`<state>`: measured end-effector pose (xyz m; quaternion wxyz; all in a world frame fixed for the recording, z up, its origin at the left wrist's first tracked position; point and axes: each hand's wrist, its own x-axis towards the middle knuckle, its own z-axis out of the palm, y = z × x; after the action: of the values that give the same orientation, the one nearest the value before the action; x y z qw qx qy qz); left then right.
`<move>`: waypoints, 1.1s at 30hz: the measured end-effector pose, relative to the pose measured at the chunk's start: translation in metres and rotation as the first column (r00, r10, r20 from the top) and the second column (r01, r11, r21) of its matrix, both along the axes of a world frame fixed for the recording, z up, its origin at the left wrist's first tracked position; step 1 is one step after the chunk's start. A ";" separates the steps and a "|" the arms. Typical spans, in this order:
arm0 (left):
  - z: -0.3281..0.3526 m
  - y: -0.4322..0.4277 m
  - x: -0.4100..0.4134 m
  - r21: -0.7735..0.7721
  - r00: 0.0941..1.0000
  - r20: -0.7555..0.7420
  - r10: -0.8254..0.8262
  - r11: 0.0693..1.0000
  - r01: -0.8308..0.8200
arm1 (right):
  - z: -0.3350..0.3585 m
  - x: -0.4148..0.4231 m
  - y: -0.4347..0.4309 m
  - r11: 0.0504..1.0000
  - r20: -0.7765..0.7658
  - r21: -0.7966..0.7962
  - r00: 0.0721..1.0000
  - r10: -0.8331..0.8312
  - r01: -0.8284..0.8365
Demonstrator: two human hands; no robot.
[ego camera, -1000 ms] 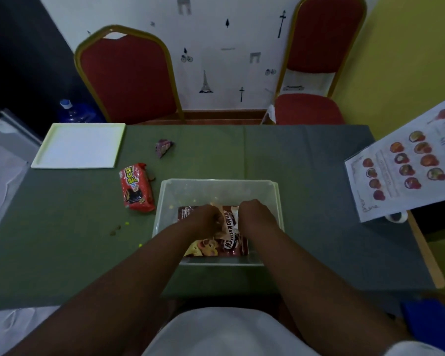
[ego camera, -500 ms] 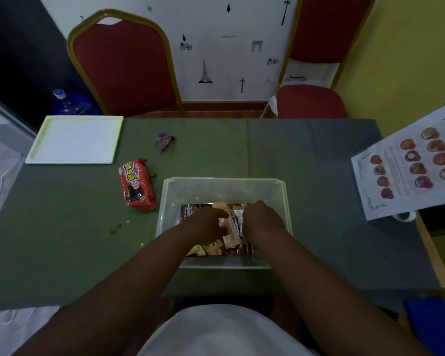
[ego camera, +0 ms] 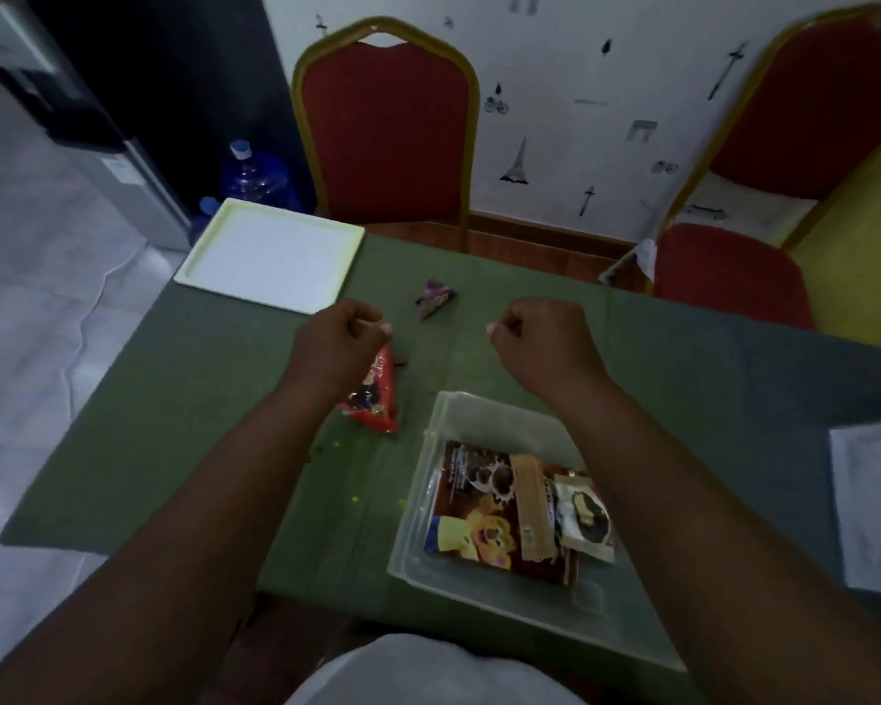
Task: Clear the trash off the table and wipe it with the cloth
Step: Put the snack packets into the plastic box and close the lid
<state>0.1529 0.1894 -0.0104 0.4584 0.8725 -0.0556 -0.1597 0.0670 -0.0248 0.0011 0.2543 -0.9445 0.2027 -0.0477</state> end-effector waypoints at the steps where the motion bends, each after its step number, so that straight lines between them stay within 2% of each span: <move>1: -0.008 0.005 0.008 0.054 0.999 -0.019 0.031 0.998 -0.030 | -0.008 0.019 0.001 1.000 -0.034 0.009 0.999 0.006 -0.006; 4: -0.033 0.010 0.026 0.249 0.997 -0.049 0.054 0.968 -0.041 | -0.034 0.072 0.007 1.000 -0.151 0.004 0.988 0.011 -0.011; 8: -0.066 0.003 0.037 0.415 0.988 -0.155 0.027 0.909 0.040 | -0.061 0.127 0.013 1.000 -0.317 0.013 0.948 0.012 -0.008; 11: -0.085 -0.007 0.036 0.461 0.981 -0.193 0.035 0.885 0.059 | -0.080 0.159 0.013 0.998 -0.373 0.056 0.928 -0.001 0.024; 15: -0.102 -0.009 0.035 0.502 0.980 -0.199 0.026 0.861 0.079 | -0.097 0.187 0.018 0.989 -0.484 0.034 0.863 0.141 -0.142; 17: -0.106 -0.007 0.035 0.512 0.984 -0.175 0.019 0.856 0.075 | -0.100 0.195 0.019 0.994 -0.497 0.036 0.861 0.110 -0.107; 25: -0.081 0.000 0.031 0.447 0.990 -0.111 0.084 0.894 -0.026 | -0.100 0.165 0.001 0.991 -0.327 0.078 0.942 -0.073 0.104; 27: -0.063 0.002 0.028 0.412 0.994 -0.071 0.083 0.910 -0.047 | -0.086 0.149 -0.005 0.973 -0.239 0.187 0.967 -0.086 0.133; 30: -0.032 0.003 0.016 0.368 0.998 0.021 0.051 0.928 -0.055 | -0.054 0.108 -0.016 0.895 -0.041 0.408 0.983 -0.180 0.181; 33: 0.002 0.001 -0.003 0.329 0.993 0.118 0.020 0.943 -0.058 | -0.009 0.056 -0.021 0.827 0.020 0.535 0.976 -0.217 0.173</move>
<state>0.1497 0.1906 -0.0087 0.3043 0.9457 -0.0365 -0.1080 0.1228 -0.0462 -0.0078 0.5066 -0.8092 0.2930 -0.0531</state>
